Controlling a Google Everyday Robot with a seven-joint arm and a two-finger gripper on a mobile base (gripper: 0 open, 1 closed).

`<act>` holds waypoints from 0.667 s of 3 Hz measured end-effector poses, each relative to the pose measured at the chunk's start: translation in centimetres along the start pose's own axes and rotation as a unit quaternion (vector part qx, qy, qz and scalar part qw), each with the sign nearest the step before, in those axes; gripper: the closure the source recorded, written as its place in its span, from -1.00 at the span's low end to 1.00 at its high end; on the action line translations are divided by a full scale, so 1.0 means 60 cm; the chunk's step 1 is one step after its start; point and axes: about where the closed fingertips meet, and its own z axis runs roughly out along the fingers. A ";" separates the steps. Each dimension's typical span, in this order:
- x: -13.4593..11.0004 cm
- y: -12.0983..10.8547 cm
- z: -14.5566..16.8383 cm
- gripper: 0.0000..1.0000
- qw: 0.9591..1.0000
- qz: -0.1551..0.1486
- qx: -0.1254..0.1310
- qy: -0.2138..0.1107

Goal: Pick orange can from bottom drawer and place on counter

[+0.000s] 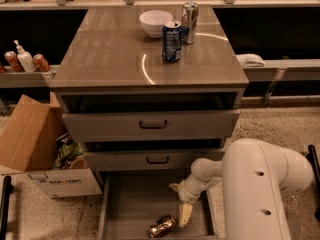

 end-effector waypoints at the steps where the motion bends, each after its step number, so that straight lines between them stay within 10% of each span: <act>1: 0.007 -0.015 0.043 -1.00 1.000 -0.014 0.017 -0.003; 2: 0.017 -0.021 0.085 -1.00 0.999 -0.019 0.034 -0.002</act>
Offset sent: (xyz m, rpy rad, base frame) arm 0.0075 0.0233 -0.0778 0.0199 -0.1258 -0.0169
